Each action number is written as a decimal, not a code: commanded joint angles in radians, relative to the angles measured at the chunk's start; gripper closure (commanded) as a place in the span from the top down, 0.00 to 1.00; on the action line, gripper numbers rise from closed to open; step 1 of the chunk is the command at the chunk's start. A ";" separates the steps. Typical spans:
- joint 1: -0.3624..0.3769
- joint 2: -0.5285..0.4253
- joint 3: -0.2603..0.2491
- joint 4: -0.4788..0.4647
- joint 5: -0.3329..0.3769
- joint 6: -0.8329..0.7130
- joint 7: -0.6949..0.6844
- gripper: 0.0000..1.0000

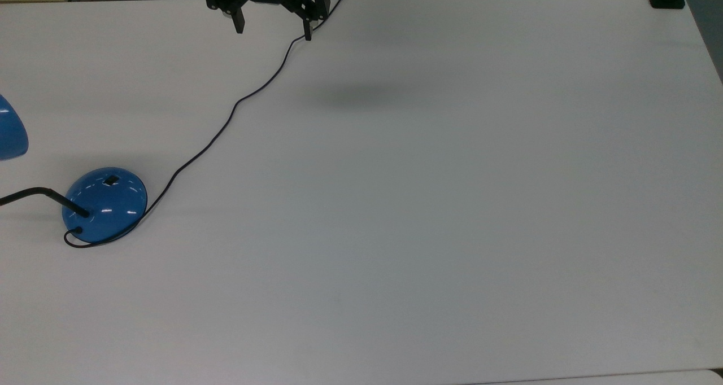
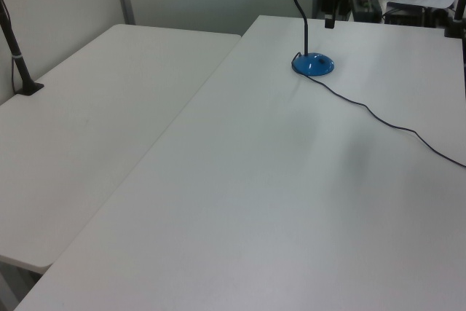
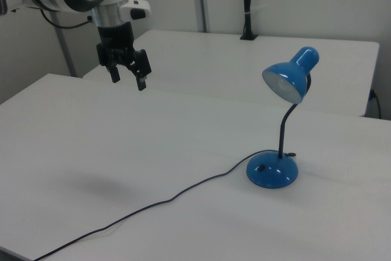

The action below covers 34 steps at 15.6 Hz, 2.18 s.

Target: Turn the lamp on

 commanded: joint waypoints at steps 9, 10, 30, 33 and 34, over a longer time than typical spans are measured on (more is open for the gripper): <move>-0.009 -0.011 0.007 0.000 -0.007 -0.030 -0.014 1.00; -0.009 -0.013 0.007 0.000 -0.007 -0.030 -0.014 1.00; -0.009 -0.011 0.009 0.000 -0.012 -0.030 -0.057 0.00; -0.006 -0.010 0.007 0.000 -0.012 -0.028 -0.050 0.00; -0.006 -0.011 0.007 -0.002 -0.012 -0.030 -0.050 0.00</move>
